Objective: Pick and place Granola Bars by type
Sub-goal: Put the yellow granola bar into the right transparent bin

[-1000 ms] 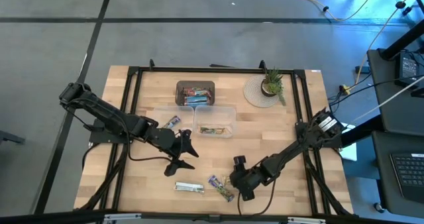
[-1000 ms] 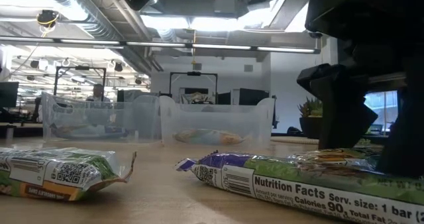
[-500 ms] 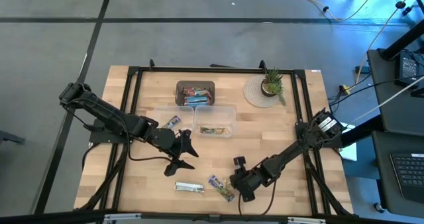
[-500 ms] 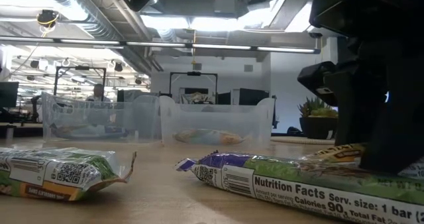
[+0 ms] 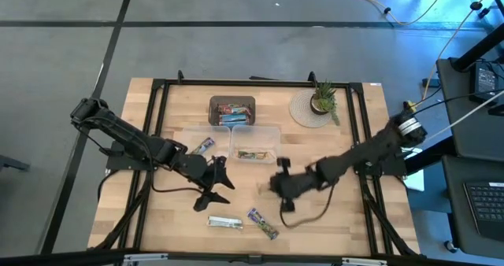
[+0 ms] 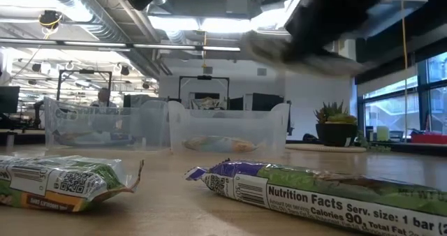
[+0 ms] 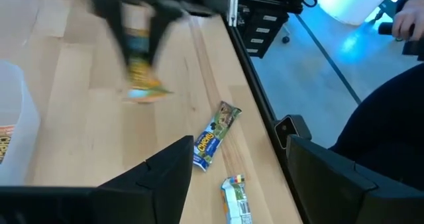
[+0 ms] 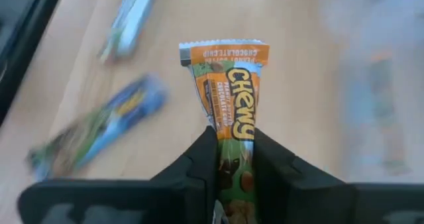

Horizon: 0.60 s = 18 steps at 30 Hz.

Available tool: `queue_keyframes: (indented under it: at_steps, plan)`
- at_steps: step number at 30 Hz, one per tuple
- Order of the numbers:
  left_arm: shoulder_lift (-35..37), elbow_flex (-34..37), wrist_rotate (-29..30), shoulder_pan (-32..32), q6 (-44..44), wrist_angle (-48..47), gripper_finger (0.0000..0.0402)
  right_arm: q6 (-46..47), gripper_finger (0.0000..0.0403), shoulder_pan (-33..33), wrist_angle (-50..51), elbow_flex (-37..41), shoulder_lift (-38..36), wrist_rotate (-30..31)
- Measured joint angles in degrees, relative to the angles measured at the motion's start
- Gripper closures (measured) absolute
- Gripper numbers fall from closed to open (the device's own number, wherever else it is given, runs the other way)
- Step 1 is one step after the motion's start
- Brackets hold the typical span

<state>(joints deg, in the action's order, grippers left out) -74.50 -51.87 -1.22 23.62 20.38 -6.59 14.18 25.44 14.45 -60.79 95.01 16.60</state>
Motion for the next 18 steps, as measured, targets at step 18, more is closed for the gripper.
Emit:
queue_keyframes:
  at_steps: [18]
  plan:
    - [0.0, -0.1, 0.3, 0.0, -0.1, 3.0, 0.0169, -13.2, 0.0323, -22.6, -10.6, -0.4, 6.0, -5.4]
